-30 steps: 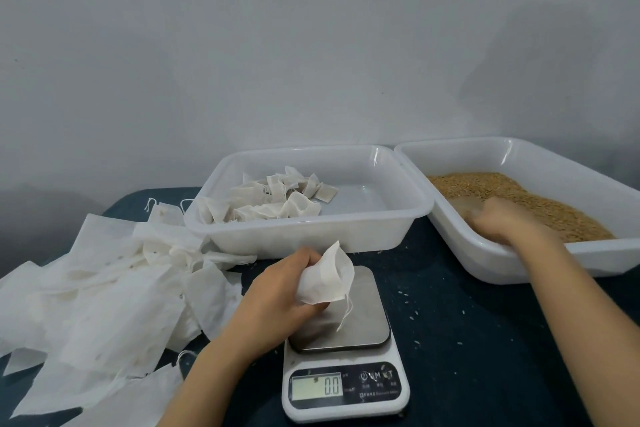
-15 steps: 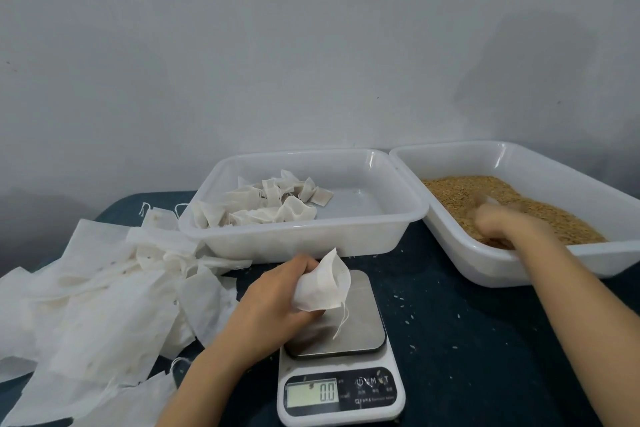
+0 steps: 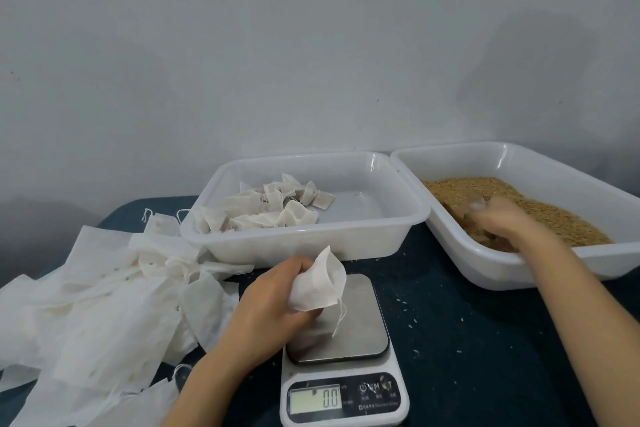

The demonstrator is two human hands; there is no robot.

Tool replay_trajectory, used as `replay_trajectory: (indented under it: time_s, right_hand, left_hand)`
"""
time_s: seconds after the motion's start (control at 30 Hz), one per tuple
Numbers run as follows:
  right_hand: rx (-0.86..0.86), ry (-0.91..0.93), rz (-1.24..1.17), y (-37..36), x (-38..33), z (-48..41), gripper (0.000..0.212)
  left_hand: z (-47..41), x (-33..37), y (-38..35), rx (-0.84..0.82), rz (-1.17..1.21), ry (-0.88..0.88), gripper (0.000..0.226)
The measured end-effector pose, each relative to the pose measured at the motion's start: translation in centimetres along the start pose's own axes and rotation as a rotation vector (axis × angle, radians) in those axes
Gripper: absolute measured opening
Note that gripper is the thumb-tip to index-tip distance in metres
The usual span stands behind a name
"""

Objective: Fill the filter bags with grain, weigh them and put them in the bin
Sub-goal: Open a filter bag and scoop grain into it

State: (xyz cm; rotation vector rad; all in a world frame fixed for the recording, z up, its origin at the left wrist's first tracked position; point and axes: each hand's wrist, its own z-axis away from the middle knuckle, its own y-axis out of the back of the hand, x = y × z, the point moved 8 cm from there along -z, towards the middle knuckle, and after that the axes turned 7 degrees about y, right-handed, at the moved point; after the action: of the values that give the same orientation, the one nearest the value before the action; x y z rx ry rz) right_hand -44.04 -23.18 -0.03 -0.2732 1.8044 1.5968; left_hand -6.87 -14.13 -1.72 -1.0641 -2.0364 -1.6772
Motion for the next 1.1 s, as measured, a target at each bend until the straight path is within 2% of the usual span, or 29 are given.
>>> replay_trajectory:
  time_s: [0.13, 0.23, 0.33, 0.43, 0.53, 0.63, 0.77, 0.9, 1.0, 1.1]
  right_hand:
    - [0.095, -0.043, -0.141, 0.9, 1.0, -0.3, 0.036]
    - [0.139, -0.031, -0.156, 1.5, 1.1, -0.3, 0.032]
    - [0.172, 0.081, -0.145, 2.1, -0.3, 0.4, 0.03]
    - [0.22, 0.237, -0.13, 2.7, -2.0, 1.6, 0.018]
    - [0.232, 0.361, -0.127, 3.1, -3.4, 2.8, 0.019]
    - [0.179, 0.504, -0.146, 2.9, -5.3, 4.3, 0.02]
    - [0.106, 0.693, -0.075, 2.3, -8.1, 6.5, 0.029]
    - [0.022, 0.855, -0.019, 1.2, -10.2, 8.8, 0.025]
    - [-0.002, 0.93, 0.037, 0.9, -10.8, 9.9, 0.029]
    - [-0.013, 0.977, 0.083, 1.0, -11.1, 10.4, 0.033]
  left_hand:
    - [-0.2, -0.2, 0.4, 0.03, 0.016, 0.028, 0.027]
    - [-0.2, -0.3, 0.8, 0.049, 0.084, 0.077, 0.026]
    - [-0.2, -0.4, 1.2, 0.066, 0.146, 0.105, 0.026]
    - [-0.4, -0.9, 1.4, 0.083, 0.222, 0.135, 0.028]
    - [-0.5, -1.4, 1.4, 0.095, 0.271, 0.177, 0.036]
    - [-0.6, -1.9, 1.5, 0.094, 0.29, 0.223, 0.042]
    - [-0.6, -2.0, 1.7, 0.086, 0.308, 0.27, 0.027]
    - [-0.5, -2.4, 1.7, 0.072, 0.295, 0.297, 0.019]
    - [-0.5, -2.5, 1.7, 0.081, 0.278, 0.296, 0.025]
    - [-0.6, -2.5, 1.7, 0.087, 0.245, 0.294, 0.021]
